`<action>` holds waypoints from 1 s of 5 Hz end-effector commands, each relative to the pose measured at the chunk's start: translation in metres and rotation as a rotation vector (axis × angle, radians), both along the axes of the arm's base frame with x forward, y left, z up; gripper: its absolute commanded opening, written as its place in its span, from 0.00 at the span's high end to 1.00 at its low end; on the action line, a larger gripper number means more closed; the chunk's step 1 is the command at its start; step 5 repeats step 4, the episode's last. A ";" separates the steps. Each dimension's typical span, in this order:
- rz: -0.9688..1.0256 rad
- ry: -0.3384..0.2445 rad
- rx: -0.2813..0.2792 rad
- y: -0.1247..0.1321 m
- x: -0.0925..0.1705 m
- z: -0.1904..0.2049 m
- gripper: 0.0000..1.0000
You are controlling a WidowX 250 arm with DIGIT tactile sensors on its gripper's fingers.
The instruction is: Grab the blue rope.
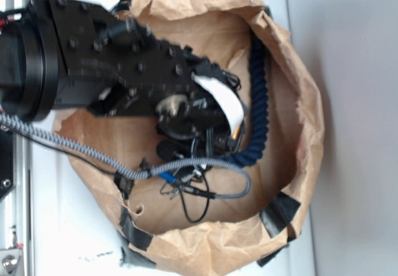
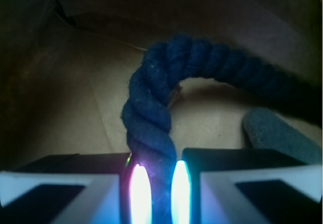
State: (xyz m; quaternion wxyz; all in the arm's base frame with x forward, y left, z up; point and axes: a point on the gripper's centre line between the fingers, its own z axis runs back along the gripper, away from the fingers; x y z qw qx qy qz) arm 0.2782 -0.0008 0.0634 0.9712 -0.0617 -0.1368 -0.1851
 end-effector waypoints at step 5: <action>0.447 0.152 0.010 0.007 -0.010 0.154 1.00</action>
